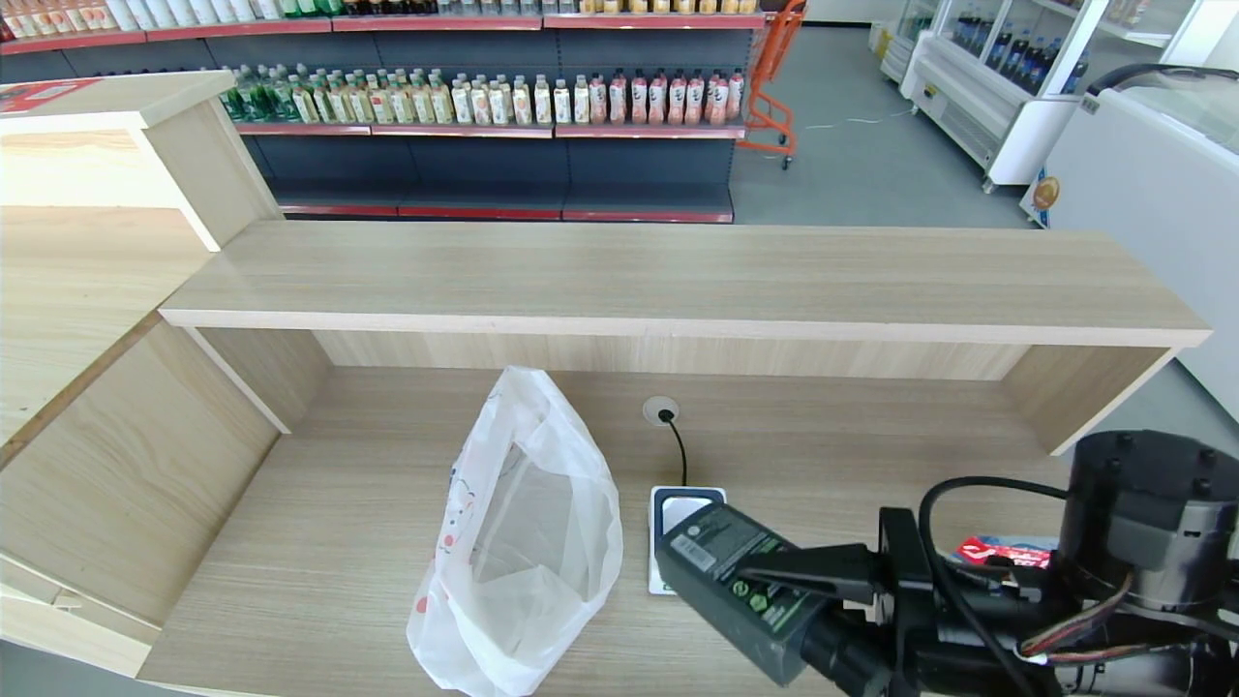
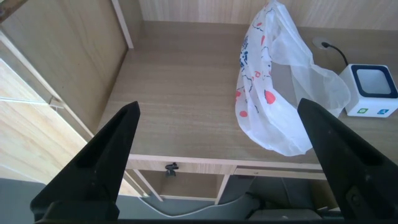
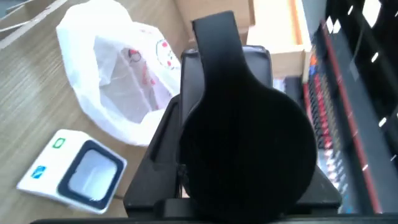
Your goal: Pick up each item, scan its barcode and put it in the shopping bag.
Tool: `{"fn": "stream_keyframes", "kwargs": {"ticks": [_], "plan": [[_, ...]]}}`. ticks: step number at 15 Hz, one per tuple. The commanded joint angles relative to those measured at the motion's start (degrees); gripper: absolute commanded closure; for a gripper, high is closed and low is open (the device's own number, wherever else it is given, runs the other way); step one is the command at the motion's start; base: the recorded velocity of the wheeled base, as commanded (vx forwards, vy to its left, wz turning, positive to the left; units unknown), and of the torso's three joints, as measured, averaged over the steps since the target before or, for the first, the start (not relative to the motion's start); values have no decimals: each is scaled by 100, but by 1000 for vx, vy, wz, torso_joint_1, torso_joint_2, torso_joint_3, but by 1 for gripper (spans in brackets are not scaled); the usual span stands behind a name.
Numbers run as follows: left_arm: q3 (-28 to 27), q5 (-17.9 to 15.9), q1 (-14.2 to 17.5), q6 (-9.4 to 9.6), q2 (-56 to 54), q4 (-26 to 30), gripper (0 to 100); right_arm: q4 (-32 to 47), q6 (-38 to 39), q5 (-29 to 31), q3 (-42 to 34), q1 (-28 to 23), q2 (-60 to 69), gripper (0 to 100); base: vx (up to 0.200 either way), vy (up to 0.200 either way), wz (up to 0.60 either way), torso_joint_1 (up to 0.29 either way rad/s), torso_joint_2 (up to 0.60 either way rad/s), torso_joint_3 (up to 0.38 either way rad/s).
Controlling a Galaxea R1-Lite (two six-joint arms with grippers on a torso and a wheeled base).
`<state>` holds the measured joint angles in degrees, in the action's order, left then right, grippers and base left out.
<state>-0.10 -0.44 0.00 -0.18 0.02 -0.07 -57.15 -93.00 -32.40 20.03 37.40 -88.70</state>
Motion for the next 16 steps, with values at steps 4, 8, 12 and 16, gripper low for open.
{"fn": "stream_keyframes", "kwargs": {"ticks": [4,8,12,16], "plan": [[1,0,0,1,-2,-1,0,248,6101,1140,-61,-1894,608,100,0,0,0,0,0,0],[1,0,0,1,-2,-1,0,819,9371,1122,194,-2360,-587,100,0,0,0,0,0,0],[1,0,0,-8,-2,-1,0,863,11190,1087,1047,-1824,-1668,100,0,0,0,0,0,0],[1,0,0,1,-2,-1,0,934,11621,1122,1548,-1218,-2292,100,0,0,0,0,0,0]]}}
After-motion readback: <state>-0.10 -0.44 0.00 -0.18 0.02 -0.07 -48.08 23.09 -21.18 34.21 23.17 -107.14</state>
